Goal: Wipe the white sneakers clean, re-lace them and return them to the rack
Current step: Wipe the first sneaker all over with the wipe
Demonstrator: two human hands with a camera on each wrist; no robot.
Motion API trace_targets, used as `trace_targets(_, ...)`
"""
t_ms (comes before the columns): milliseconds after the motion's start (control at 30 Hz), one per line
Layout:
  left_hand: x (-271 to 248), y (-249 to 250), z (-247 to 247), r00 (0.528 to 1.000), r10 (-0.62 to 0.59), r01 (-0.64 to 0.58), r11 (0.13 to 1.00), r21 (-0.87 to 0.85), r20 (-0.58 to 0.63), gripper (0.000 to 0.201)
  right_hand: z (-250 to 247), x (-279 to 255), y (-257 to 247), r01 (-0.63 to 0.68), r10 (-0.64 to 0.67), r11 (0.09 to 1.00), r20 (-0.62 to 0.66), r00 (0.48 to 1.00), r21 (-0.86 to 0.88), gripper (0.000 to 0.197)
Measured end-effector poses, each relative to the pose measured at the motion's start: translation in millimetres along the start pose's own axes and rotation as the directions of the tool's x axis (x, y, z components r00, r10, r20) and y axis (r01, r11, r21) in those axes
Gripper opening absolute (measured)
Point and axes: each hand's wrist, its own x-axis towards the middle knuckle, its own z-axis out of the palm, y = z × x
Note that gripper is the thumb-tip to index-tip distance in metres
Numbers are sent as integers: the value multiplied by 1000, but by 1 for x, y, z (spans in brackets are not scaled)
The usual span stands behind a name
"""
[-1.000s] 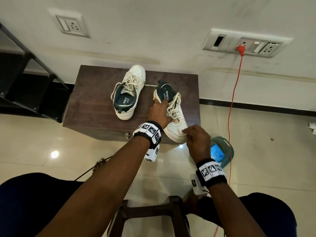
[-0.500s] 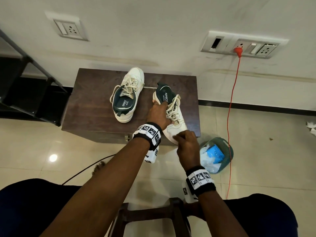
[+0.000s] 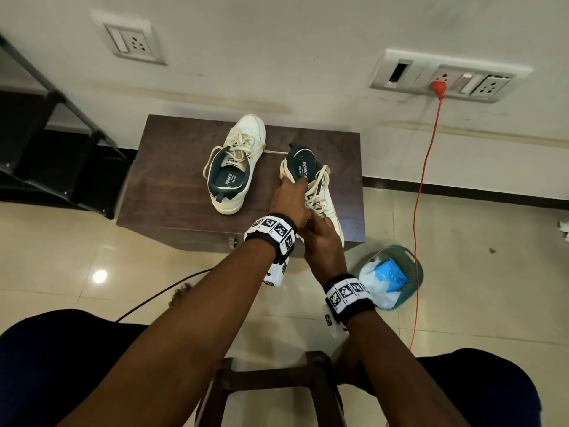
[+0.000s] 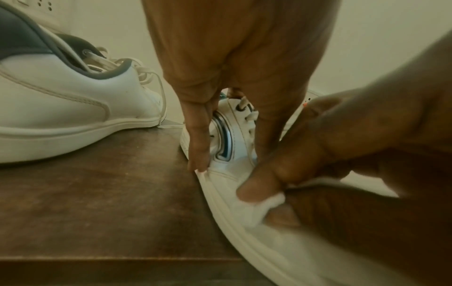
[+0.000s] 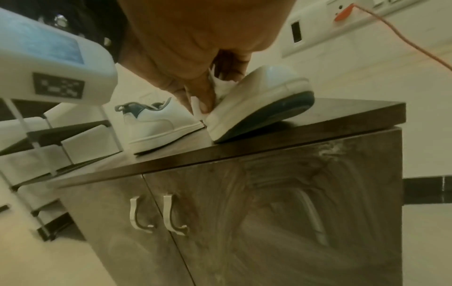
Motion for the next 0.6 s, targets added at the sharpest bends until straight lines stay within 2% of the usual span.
trace_targets(67,1,0,-1,1000,-4,4,1000,-4,13,49,-8,-8,9,119,-117,992,56,992,-36,7)
trace_targets(133,3,-1,-1,1000,-8,8,1000,-3,20,52,-18,-20,21,313,-296,941,135,946,-127,5)
trace_targets(167,4,-2,1,1000,-7,7,1000,-9,25,55,-26,-26,26,355,-328,921,173,929,-159,9)
trace_targets(233,6,-2,2,999,8,-7,1000,-24,34,59,-40,-36,35,344,-309,924,202,929,-166,19)
trace_targets(333,8,-4,3,999,18,-18,1000,-12,32,59,-56,-41,39,284,-259,954,221,940,-94,15)
trace_targets(400,8,-3,3,1000,20,-20,1000,-1,25,58,-52,-37,34,321,-287,941,253,924,-104,18)
trace_targets(467,8,-3,3,1000,21,-21,1000,8,20,59,-38,-27,25,336,-310,938,233,922,-82,10)
trace_targets(533,10,-3,4,1000,16,-17,999,27,19,62,-20,-12,10,420,-391,900,211,896,-114,7)
trace_targets(600,11,-4,4,999,10,-12,999,50,35,65,-4,-2,-4,559,-496,792,275,824,-245,8)
